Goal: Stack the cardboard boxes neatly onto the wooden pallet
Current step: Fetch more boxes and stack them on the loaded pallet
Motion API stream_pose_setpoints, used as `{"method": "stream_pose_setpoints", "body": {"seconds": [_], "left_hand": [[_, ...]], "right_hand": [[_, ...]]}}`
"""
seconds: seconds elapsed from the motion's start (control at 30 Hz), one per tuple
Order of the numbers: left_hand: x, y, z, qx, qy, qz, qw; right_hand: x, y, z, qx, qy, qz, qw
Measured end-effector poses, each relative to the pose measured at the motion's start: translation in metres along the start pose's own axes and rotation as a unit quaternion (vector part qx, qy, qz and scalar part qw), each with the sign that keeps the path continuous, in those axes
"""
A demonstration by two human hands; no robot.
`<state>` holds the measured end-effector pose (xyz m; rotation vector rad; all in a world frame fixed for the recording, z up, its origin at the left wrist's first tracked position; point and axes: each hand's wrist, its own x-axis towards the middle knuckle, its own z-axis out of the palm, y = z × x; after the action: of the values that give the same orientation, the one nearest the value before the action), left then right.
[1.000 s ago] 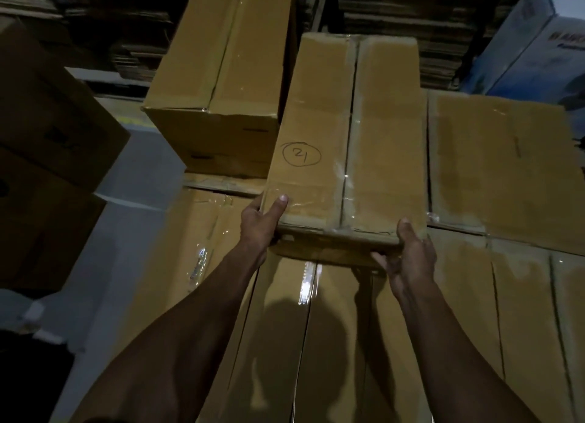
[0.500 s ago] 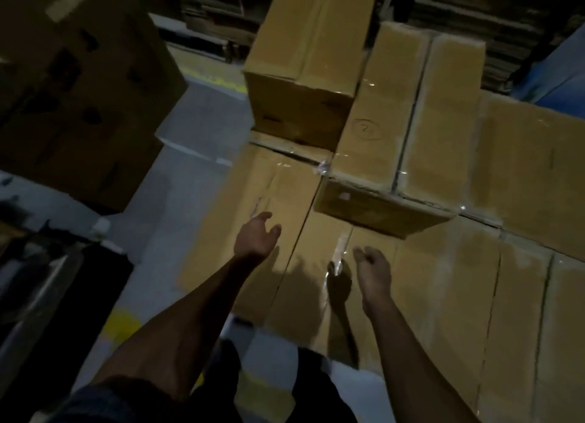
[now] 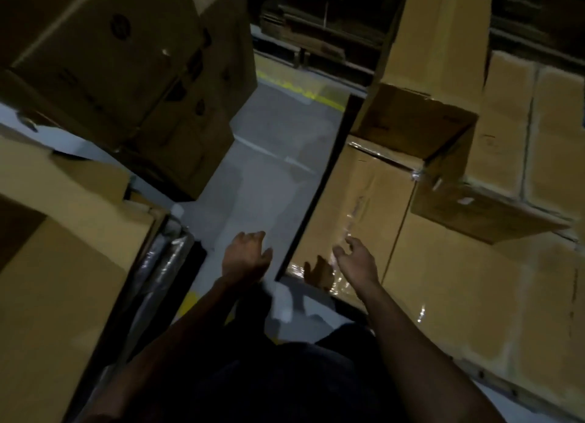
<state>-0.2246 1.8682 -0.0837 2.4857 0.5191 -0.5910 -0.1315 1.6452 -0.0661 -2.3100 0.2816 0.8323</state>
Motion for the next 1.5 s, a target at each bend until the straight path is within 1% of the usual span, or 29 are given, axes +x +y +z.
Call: {"method": "stream_pose_setpoints", "body": {"seconds": [0.1,0.17,0.23,0.3,0.47,0.53,0.67,0.8,0.93,1.07,1.17,1.37,1.5], "left_hand": [[-0.006,-0.031,-0.051,0.031,0.032,0.025,0.999],[-0.002,-0.045,-0.075,0.031,0.057,0.035,0.997],[0.004,-0.050,-0.097,0.019,0.059,0.032,0.998],[0.015,-0.049,-0.115,0.025,0.083,0.032,0.996],[0.063,-0.032,-0.159,0.041,0.049,0.047,0.997],[0.094,-0.022,-0.172,0.066,0.040,0.072,0.994],[0.184,0.003,-0.194,0.101,0.034,0.112,0.988],[0.288,0.049,-0.218,0.122,-0.007,0.161,0.979],[0.385,0.122,-0.256,0.157,-0.043,0.228,0.960],[0.443,0.186,-0.286,0.179,-0.055,0.286,0.940],[0.487,0.231,-0.297,0.192,-0.077,0.320,0.925],[0.574,0.301,-0.295,0.252,-0.139,0.410,0.866],[0.623,0.335,-0.303,0.288,-0.163,0.481,0.812]], "right_hand": [[-0.013,-0.035,0.025,-0.005,0.001,0.005,1.000],[-0.015,-0.058,0.035,-0.010,0.004,0.003,1.000],[-0.011,-0.078,0.042,-0.006,0.007,-0.002,1.000],[-0.004,-0.095,0.045,0.002,0.012,-0.009,1.000],[0.027,-0.136,0.040,0.041,0.046,0.003,0.998],[0.048,-0.150,0.033,0.064,0.060,0.014,0.996],[0.107,-0.177,0.014,0.113,0.087,0.047,0.989],[0.174,-0.201,-0.023,0.162,0.118,0.100,0.975],[0.228,-0.227,-0.075,0.205,0.160,0.146,0.954],[0.254,-0.250,-0.112,0.230,0.219,0.174,0.932],[0.273,-0.263,-0.134,0.251,0.238,0.209,0.915],[0.320,-0.283,-0.156,0.285,0.279,0.275,0.875],[0.341,-0.306,-0.162,0.301,0.320,0.327,0.837]]}}
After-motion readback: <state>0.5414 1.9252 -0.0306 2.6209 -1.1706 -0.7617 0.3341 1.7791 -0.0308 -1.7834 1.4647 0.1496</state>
